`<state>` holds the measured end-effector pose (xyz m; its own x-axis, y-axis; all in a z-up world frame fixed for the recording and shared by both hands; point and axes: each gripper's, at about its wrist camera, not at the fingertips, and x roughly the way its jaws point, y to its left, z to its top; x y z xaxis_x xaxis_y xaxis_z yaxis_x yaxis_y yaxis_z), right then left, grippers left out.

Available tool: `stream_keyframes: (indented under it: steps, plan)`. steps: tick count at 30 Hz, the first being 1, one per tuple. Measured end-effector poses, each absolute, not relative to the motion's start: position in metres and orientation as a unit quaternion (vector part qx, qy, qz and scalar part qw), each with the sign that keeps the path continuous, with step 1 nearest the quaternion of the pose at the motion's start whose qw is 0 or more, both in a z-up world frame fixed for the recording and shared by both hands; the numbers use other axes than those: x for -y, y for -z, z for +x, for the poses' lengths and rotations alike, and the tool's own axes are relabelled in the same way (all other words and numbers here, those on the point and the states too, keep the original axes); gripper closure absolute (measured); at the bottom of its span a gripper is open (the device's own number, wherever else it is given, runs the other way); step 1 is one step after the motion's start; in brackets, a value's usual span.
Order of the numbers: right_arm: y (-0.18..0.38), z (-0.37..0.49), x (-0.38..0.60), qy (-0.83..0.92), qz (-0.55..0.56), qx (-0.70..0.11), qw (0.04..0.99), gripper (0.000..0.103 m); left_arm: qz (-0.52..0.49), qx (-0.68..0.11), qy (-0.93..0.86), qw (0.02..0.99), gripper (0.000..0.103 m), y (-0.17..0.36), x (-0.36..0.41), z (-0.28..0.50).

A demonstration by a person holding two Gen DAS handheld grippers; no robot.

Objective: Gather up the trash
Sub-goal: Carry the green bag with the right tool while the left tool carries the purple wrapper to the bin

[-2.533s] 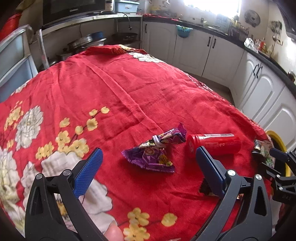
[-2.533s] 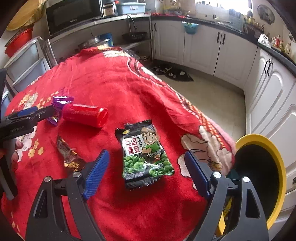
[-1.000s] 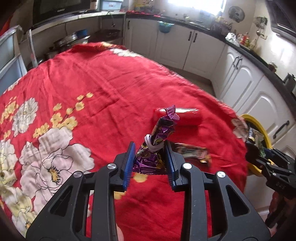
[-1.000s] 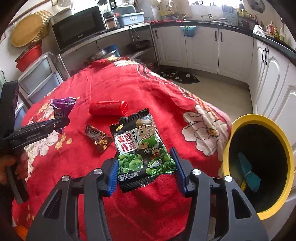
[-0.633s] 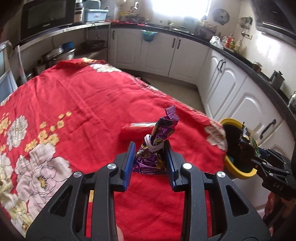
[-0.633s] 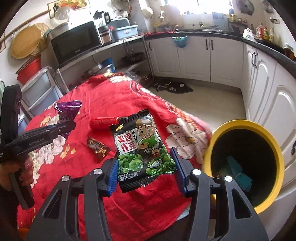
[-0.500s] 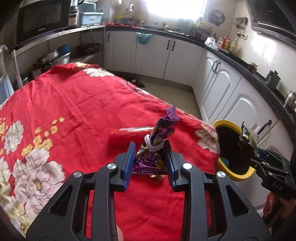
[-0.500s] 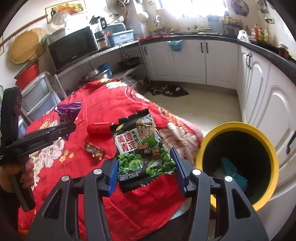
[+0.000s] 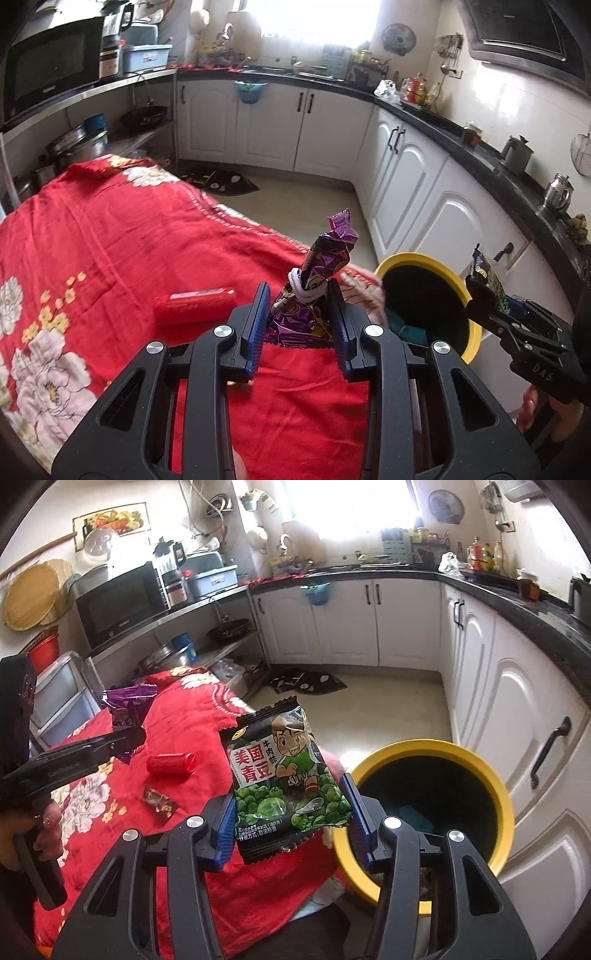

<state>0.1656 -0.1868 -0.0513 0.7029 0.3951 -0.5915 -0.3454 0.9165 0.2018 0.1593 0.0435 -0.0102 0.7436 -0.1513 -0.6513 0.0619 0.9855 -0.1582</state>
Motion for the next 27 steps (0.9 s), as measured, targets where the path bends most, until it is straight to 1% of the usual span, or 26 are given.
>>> stream_keyframes:
  steps: [12, 27]
  plan:
    - [0.037, 0.162, 0.227, -0.16, 0.052, -0.303, 0.938, 0.054, -0.05, -0.34, 0.087, 0.935, 0.078, -0.003, -0.005, 0.174]
    - [0.04, 0.17, 0.274, -0.105, 0.063, -0.302, 0.945, 0.053, -0.043, -0.344, 0.127, 0.929, 0.078, 0.0, 0.043, 0.192]
